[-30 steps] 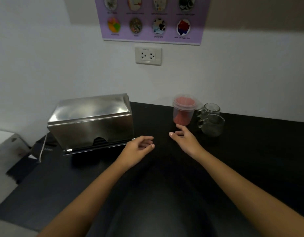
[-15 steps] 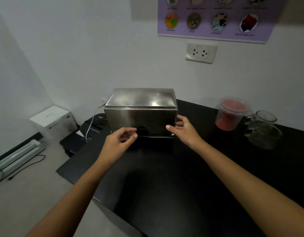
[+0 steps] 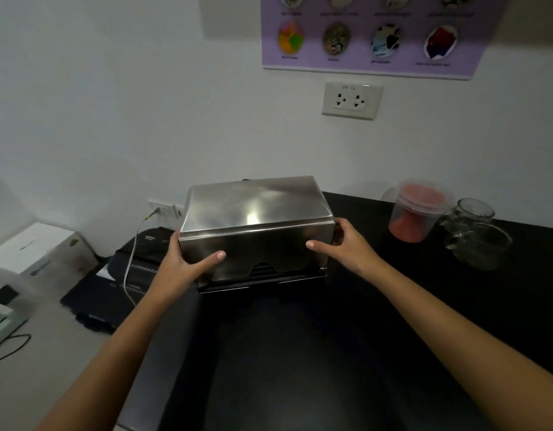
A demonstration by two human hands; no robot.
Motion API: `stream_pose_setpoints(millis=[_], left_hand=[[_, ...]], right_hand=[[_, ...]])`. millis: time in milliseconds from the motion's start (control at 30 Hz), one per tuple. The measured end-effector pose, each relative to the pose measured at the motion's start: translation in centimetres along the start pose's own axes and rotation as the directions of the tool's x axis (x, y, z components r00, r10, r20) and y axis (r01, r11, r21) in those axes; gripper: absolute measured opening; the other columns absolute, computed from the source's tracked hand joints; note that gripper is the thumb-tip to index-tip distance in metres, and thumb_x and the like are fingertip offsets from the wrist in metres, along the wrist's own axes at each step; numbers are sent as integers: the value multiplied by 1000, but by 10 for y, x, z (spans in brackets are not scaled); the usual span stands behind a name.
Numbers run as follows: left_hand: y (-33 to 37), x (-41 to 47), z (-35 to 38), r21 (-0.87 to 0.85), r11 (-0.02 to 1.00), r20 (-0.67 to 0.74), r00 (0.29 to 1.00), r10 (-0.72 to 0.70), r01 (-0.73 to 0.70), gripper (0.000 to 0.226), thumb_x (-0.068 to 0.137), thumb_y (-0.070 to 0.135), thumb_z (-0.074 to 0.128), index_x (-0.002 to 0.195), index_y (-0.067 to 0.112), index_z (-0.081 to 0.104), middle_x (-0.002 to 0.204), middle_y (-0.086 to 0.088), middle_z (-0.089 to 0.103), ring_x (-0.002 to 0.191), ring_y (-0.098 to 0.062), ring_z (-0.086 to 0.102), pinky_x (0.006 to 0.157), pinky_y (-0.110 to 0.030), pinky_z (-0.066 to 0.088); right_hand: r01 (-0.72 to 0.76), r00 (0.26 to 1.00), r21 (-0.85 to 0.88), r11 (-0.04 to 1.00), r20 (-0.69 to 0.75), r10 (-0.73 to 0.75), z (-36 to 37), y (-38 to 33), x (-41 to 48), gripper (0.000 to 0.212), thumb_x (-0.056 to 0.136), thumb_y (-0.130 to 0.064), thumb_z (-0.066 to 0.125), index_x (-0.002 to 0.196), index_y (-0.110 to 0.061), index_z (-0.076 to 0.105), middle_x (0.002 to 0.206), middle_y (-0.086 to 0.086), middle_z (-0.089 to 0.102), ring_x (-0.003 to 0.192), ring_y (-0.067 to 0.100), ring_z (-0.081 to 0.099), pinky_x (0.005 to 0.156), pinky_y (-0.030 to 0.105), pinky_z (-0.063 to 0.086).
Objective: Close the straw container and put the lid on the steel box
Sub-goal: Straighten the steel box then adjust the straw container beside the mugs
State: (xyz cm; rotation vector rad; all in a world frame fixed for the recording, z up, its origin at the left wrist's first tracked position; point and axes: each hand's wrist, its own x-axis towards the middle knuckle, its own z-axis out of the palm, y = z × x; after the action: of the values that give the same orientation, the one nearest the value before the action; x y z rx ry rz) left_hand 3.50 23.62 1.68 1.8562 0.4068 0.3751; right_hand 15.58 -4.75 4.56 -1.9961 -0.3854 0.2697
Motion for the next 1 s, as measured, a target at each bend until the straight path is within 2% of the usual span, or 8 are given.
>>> stream_pose_setpoints(millis=[67, 133, 233, 333, 500, 733, 1000], left_hand=[[-6, 13, 1, 7, 1000, -6, 1000, -7, 7, 106, 37, 58, 84, 129, 22, 46, 104, 17, 65, 94, 5, 62, 88, -24, 47], [-9, 24, 0, -14, 1000, 27, 1000, -11, 11, 105, 34, 57, 86, 125, 18, 53, 105, 8, 70, 95, 0, 66, 90, -29, 50], [-10, 34, -2, -23, 1000, 86, 996, 0, 2, 103, 37, 53, 86, 125, 11, 54, 113, -2, 69, 105, -14, 64, 98, -39, 48], [-8, 46, -4, -19, 1000, 138, 990, -2, 5, 105, 37, 56, 86, 122, 5, 56, 112, -7, 69, 106, -19, 64, 99, -44, 47], [-8, 68, 1, 46, 999, 177, 984, -1, -7, 108, 37, 64, 83, 126, 11, 55, 113, -2, 69, 108, -14, 63, 101, -41, 46], [-6, 99, 25, 61, 998, 275, 961, 6, -24, 104, 40, 65, 83, 126, 13, 56, 117, -3, 67, 111, -14, 61, 102, -40, 46], [0, 140, 54, 55, 997, 397, 917, 36, -63, 113, 37, 65, 83, 127, 4, 53, 109, 0, 71, 105, -10, 64, 99, -38, 49]], right_hand=[[8, 1000, -20, 1000, 1, -8, 1, 1, 3, 79, 67, -37, 75, 132, -18, 35, 131, 3, 50, 103, 8, 45, 80, 19, 40], [8, 1000, -14, 1000, -4, -8, 5, 3, 6, 83, 64, -39, 76, 133, -19, 34, 128, 0, 50, 102, 5, 45, 73, 13, 38], [-15, 1000, 44, 999, -22, 16, 14, 7, 10, 91, 59, -40, 79, 135, -21, 31, 130, -1, 49, 112, 10, 47, 89, 24, 43], [-35, 999, 68, 997, -38, 37, 22, 12, 13, 98, 56, -40, 81, 136, -23, 28, 134, 1, 47, 122, 17, 44, 104, 38, 38], [-45, 994, 81, 996, -100, 53, 24, 16, 17, 93, 57, -35, 81, 134, -23, 31, 125, -5, 49, 116, 11, 44, 102, 32, 37], [-62, 977, 97, 993, -197, 81, 11, 27, 19, 81, 60, -33, 80, 128, -22, 39, 121, -5, 52, 116, 15, 48, 102, 36, 38], [-80, 946, 92, 992, -306, 105, -7, 43, 34, 65, 59, -33, 81, 112, -29, 43, 105, -14, 54, 107, 12, 51, 90, 26, 38]])
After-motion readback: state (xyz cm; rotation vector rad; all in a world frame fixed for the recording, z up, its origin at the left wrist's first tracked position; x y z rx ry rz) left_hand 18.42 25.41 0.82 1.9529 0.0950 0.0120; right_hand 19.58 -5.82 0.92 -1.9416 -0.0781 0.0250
